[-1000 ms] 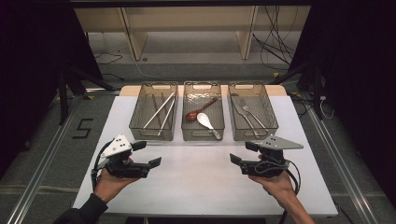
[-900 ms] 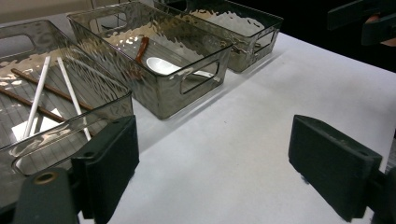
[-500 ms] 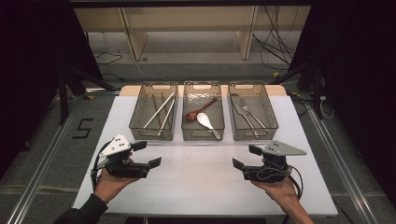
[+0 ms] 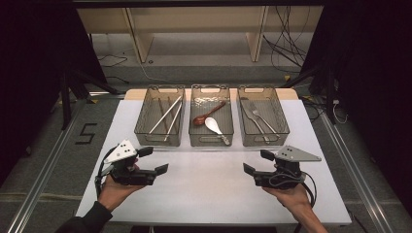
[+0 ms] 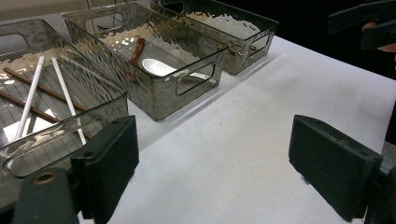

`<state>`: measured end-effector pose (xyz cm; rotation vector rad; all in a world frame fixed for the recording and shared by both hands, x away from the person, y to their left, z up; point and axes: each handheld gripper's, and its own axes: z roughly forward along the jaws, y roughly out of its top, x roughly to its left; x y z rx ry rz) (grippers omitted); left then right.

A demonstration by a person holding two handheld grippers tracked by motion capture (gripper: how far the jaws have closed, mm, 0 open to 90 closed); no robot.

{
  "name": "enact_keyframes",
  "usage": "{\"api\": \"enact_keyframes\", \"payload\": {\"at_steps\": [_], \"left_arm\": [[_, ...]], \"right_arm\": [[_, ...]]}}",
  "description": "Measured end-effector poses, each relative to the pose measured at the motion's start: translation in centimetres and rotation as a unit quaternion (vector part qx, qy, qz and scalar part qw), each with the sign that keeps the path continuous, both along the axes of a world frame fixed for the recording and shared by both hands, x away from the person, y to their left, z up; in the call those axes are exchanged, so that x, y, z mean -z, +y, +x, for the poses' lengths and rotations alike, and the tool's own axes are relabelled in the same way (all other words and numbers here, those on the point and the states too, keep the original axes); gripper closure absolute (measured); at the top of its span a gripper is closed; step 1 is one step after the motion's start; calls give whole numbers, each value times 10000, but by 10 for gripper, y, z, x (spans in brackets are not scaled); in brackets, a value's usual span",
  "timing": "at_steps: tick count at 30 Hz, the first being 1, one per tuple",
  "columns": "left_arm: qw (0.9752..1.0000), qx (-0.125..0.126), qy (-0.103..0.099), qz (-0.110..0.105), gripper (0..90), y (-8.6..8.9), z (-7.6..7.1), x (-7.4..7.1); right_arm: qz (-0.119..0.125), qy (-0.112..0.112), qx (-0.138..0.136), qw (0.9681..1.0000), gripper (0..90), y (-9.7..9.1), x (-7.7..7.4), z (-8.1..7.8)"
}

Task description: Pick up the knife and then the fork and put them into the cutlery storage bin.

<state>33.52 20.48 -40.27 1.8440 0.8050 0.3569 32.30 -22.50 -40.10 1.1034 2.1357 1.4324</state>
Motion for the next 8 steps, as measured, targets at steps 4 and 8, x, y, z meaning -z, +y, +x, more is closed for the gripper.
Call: {"api": "enact_keyframes", "payload": {"at_steps": [4, 8], "left_arm": [[10000, -5, 1, -2, 155, 0, 0, 0], [10000, -8, 5, 6, 155, 0, 0, 0]], "right_arm": [[2, 1, 14, 10000, 206, 0, 0, 0], [-21, 32, 14, 10000, 199, 0, 1, 1]]}}
